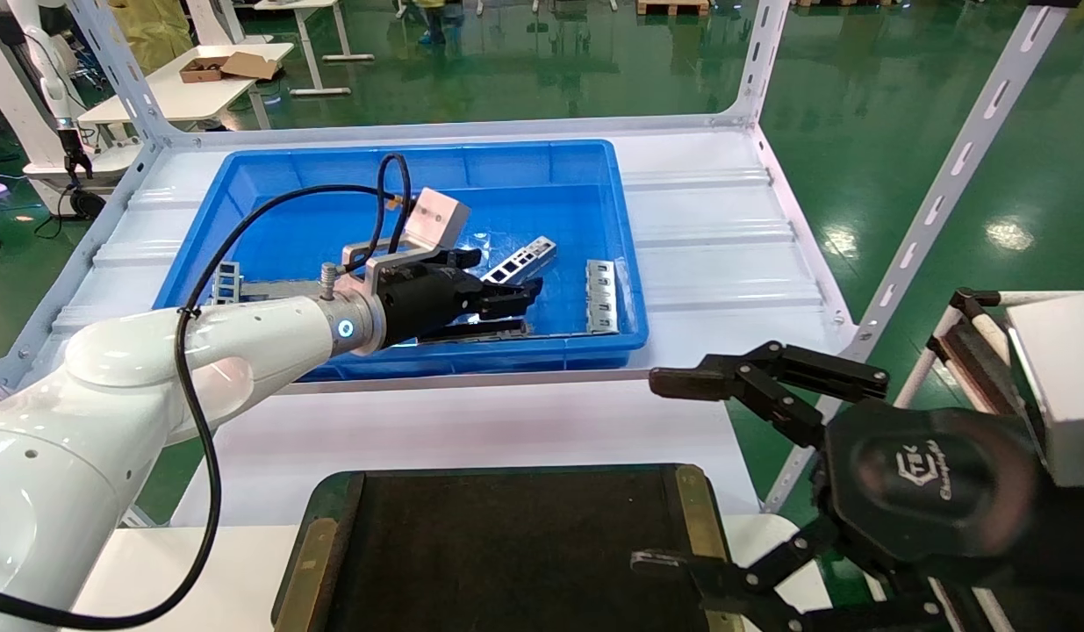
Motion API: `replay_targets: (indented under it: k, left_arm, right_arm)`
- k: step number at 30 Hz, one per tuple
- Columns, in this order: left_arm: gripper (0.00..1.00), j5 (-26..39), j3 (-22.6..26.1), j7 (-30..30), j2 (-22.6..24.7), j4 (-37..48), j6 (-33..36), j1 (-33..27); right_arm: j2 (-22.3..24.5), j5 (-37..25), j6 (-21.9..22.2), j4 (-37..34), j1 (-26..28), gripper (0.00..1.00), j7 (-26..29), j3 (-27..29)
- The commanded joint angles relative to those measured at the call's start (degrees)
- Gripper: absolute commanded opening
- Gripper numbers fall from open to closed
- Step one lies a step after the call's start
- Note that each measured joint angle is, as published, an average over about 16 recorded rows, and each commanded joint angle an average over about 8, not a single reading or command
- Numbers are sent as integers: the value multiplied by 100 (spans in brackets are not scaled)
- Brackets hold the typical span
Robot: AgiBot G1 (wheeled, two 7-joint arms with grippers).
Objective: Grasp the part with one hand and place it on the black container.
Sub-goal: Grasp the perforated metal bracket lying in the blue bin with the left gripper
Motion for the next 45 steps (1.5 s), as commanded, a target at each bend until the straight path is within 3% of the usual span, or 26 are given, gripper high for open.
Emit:
replay_targets:
  k: [1, 35, 45]
  left_arm:
    - [0, -39, 74, -30, 1, -13, -14, 13]
    - [0, -929, 869, -265, -26, -71, -302, -41]
    - [0, -1504, 672, 82, -226, -204, 439, -208]
  right_arm:
    - [0, 0, 0, 0, 0, 0, 0, 0]
    - [1, 1, 1, 0, 0, 0, -1, -2]
    - [1, 2, 1, 0, 1, 0, -1, -2]
